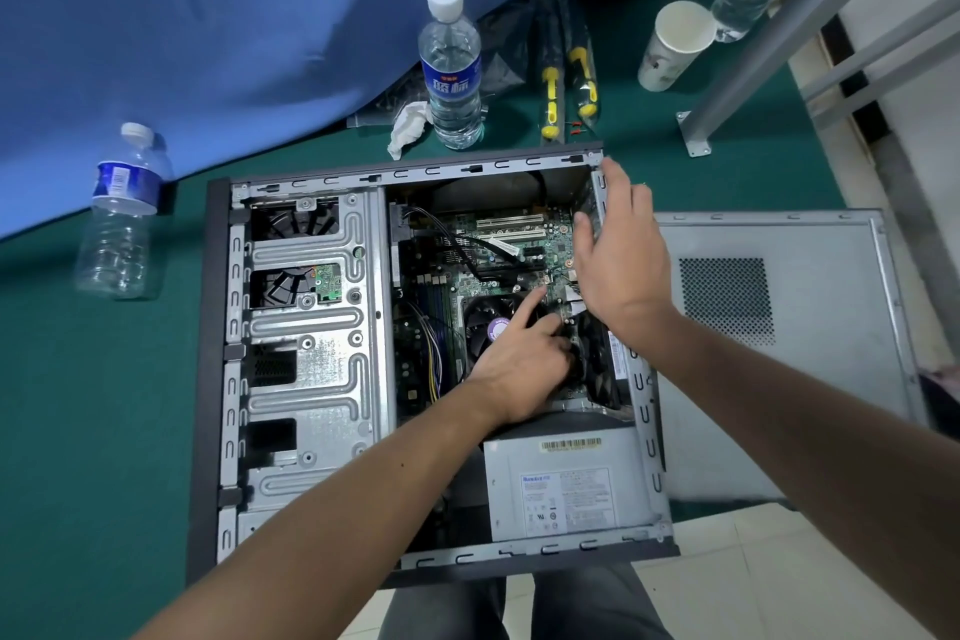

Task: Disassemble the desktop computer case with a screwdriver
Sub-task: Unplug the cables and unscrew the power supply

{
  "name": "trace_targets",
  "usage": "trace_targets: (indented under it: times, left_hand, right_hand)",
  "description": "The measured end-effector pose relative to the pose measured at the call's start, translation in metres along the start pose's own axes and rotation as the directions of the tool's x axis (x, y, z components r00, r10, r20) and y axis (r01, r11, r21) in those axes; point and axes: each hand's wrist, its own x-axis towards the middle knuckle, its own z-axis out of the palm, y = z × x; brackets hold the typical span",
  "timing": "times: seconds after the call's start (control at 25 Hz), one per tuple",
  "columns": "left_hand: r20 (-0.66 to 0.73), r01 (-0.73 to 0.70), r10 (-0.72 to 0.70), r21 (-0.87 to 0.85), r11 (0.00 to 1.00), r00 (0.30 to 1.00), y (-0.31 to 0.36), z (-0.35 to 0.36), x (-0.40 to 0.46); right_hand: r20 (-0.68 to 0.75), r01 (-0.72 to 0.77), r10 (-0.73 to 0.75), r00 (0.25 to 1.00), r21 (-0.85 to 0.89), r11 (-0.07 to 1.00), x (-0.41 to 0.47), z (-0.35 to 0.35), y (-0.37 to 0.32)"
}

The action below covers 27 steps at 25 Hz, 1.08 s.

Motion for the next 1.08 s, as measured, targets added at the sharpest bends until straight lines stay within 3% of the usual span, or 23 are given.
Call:
trace_targets:
  times: [0.4, 0.6, 0.84, 1.08]
  left_hand:
    - [-0.017, -0.041, 0.041, -0.008, 0.999, 0.999, 0.0, -0.001, -0.004]
    - [-0.015, 0.008, -0.008, -0.002, 1.0, 1.0, 0.003, -0.003, -0.002]
    - [-0.042, -0.019, 0.015, -0.085, 0.996, 0.999, -0.001, -0.001, -0.005]
    - [-0.16, -0.011, -0.04, -0.306, 0.952, 0.986, -0.007, -0.003, -0.016]
  right_hand:
    - [0.014, 0.0, 0.0, 1.0, -0.001, 1.0, 0.0, -0.001, -0.001]
    - [0.009, 0.0, 0.0, 1.0, -0.001, 1.0, 0.0, -0.002, -0.001]
    - [0.006, 0.002, -0.002, 1.0, -0.004, 1.0, -0.001, -0.001, -0.001]
    - [0.02, 0.006, -0.006, 1.0, -0.006, 1.0, -0.001, -0.003, -0.002]
